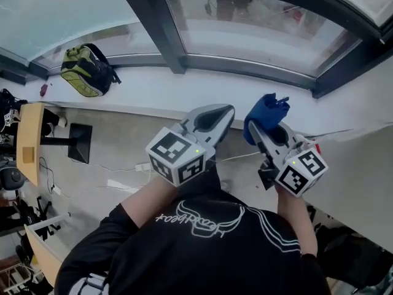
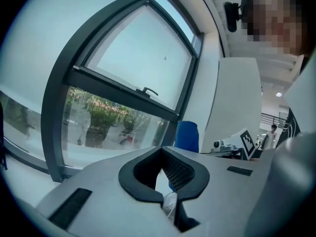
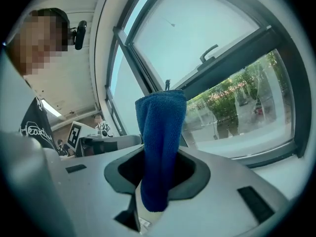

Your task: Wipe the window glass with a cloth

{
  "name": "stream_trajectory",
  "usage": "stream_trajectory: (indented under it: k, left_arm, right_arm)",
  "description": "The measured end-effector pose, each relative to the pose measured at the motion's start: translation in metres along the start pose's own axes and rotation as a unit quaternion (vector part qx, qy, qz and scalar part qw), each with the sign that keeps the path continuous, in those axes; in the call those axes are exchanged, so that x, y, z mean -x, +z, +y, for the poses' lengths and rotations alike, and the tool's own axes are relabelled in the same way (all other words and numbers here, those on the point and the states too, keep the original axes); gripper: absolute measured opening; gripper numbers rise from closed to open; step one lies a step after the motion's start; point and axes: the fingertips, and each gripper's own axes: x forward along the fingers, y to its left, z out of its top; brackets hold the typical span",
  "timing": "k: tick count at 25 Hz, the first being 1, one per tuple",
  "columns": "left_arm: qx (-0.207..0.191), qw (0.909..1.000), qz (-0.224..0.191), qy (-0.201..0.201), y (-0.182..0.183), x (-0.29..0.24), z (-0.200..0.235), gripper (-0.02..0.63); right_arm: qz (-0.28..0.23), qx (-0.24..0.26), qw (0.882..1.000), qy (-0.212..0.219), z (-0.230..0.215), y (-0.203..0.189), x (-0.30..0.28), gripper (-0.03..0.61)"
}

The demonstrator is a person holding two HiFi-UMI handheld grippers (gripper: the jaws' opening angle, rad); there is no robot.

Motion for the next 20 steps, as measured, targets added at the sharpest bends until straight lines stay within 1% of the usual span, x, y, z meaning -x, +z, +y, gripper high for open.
stream_trajectory:
  k: [1,3,7,8,9,11,13,14,16,18,20]
  left_arm:
    - [0.001,1.0000,-0.005,0.002,0.002,-0.003,0.009,0.003]
    - [0.002,0.9999,-0.011,0.004,0.012,-0.015,0.043,0.003]
    - [0.022,0.9994,-0.019,0.021,0.033,-0.040,0.151,0.003]
    - [0.021,0.9993,-0.018,0.024,0.037,-0.043,0.171,0.003]
    - [0.016,0.9993,-0.017,0.028,0.039,-0.045,0.182,0.003]
    - [0.000,0.9993,-0.015,0.035,0.042,-0.047,0.187,0.003]
    - [-0.008,0.9990,-0.016,0.041,0.046,-0.049,0.193,0.005]
    - [-0.010,0.9988,-0.017,0.045,0.047,-0.050,0.203,0.003]
    - [-0.012,0.9984,-0.014,0.054,0.049,-0.052,0.235,0.003]
    - [-0.009,0.9979,-0.009,0.064,0.051,-0.051,0.267,0.003]
    - [-0.008,0.9972,-0.007,0.075,0.054,-0.048,0.288,0.003]
  right_arm:
    - [-0.002,0.004,1.000,0.001,-0.004,0.004,-0.008,0.094]
    - [-0.005,0.009,1.000,-0.001,-0.019,0.017,-0.039,0.094]
    - [0.011,0.012,1.000,-0.005,-0.065,0.033,-0.140,0.094]
    - [0.012,0.010,1.000,-0.007,-0.073,0.035,-0.159,0.094]
    - [0.012,0.009,1.000,-0.008,-0.078,0.037,-0.170,0.094]
    - [0.008,0.015,1.000,-0.007,-0.082,0.038,-0.178,0.094]
    - [0.012,0.035,0.999,-0.002,-0.084,0.039,-0.190,0.094]
    - [0.015,0.046,0.999,0.000,-0.086,0.039,-0.203,0.094]
    - [0.016,0.060,0.998,0.005,-0.092,0.040,-0.239,0.094]
    - [0.016,0.062,0.998,0.011,-0.097,0.040,-0.275,0.094]
    - [0.018,0.061,0.998,0.015,-0.099,0.039,-0.298,0.093]
